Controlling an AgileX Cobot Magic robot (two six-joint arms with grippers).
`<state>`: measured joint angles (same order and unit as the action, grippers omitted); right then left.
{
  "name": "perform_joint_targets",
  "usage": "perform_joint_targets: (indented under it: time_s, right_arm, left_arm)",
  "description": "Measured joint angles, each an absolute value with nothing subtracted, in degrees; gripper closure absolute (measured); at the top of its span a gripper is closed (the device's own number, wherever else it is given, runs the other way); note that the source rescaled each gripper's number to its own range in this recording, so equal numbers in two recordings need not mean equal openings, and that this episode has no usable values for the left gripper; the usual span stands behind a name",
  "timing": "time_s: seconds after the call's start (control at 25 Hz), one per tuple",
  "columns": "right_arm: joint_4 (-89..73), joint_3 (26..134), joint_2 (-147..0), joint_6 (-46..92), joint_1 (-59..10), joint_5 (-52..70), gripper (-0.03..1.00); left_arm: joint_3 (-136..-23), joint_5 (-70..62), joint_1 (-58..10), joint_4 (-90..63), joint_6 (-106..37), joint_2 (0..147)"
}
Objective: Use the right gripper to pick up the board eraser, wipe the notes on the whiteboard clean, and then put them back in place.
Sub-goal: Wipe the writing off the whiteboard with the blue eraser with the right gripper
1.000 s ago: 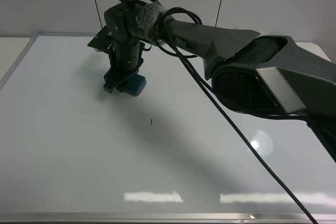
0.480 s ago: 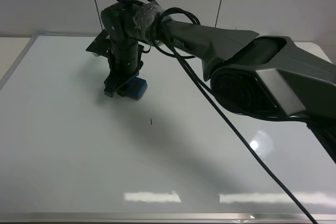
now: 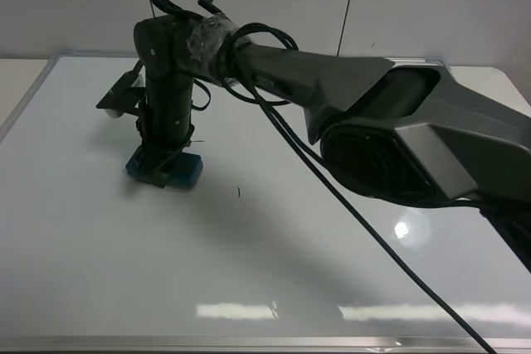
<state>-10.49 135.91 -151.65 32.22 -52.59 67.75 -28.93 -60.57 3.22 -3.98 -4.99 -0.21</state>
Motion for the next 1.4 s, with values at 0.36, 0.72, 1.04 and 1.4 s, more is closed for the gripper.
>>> perform_joint_targets:
  time_s: [0.36,0.72,1.04,1.4]
  right_arm:
    - [-7.88,134.32,-151.28,23.14,-56.41,67.37,0.96]
    - [-4.6,120.47,-144.9,14.75,-57.97,65.25,0.96]
    - [-4.29,102.07,-136.48,12.38,-56.94,52.53,0.96]
    - [-4.18,84.13,-128.21,8.9,-52.36,38.79,0.96]
  left_arm:
    - [-28.93,-60.57,3.22,-3.94,-4.99,-0.21]
    - [-28.93,-60.57,3.22,-3.94,-4.99,-0.21]
    - [-28.93,-60.57,3.22,-3.94,-4.99,-0.21]
    - [-28.93,-60.57,3.22,-3.93,-4.99,-0.21]
